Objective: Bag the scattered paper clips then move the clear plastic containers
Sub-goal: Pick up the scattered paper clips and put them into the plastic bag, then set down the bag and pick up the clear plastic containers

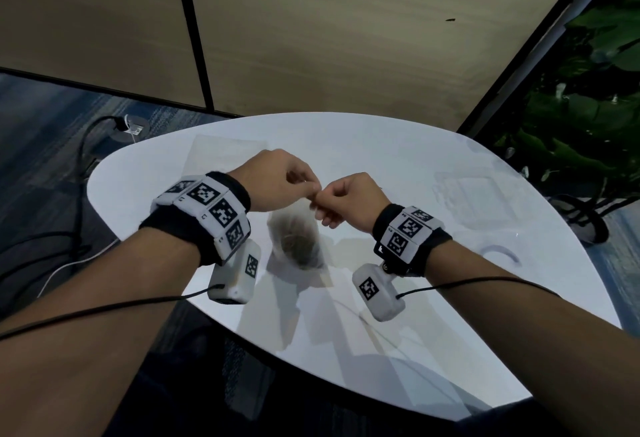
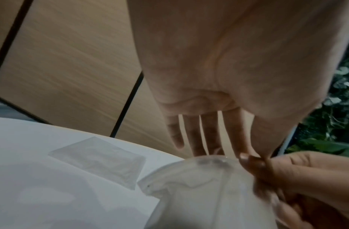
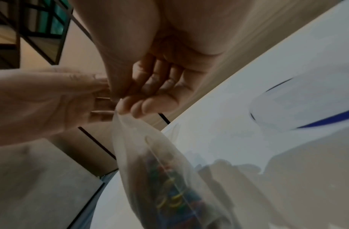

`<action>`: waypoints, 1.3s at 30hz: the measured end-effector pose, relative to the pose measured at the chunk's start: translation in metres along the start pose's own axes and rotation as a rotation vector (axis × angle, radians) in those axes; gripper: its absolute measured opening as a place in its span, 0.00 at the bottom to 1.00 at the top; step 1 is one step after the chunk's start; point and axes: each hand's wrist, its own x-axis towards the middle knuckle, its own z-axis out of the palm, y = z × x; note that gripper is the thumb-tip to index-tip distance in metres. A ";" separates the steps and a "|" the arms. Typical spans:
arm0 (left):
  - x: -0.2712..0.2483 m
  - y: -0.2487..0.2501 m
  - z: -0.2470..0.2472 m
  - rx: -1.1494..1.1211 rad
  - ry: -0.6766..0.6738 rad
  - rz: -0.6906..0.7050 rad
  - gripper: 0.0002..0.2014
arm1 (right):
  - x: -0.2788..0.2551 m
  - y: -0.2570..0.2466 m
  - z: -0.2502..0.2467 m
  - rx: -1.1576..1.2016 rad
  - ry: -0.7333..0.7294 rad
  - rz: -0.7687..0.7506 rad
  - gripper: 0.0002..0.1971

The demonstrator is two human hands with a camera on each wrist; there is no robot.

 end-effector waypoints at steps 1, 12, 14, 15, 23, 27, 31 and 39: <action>0.000 0.002 0.003 0.029 -0.006 0.015 0.07 | -0.001 0.002 -0.001 0.001 -0.009 0.004 0.11; 0.008 0.002 0.014 0.238 0.016 0.055 0.07 | -0.009 0.021 -0.020 0.031 -0.012 0.040 0.10; 0.011 -0.004 0.009 0.271 0.014 0.020 0.08 | -0.007 0.025 -0.027 0.071 0.030 0.083 0.09; 0.013 -0.007 0.006 0.283 0.013 -0.002 0.08 | -0.007 0.026 -0.031 0.091 0.054 0.105 0.08; 0.029 -0.022 0.008 0.300 0.058 -0.113 0.10 | 0.010 0.041 -0.044 0.138 0.155 0.193 0.12; 0.041 -0.032 0.016 0.262 0.168 -0.162 0.10 | 0.019 0.049 -0.046 0.074 0.222 0.193 0.11; 0.058 -0.048 0.031 0.183 0.198 -0.212 0.15 | 0.027 0.062 -0.051 -0.011 0.278 0.171 0.10; 0.074 -0.110 0.048 0.389 0.162 -0.457 0.09 | 0.010 0.126 -0.153 -1.327 0.430 0.437 0.22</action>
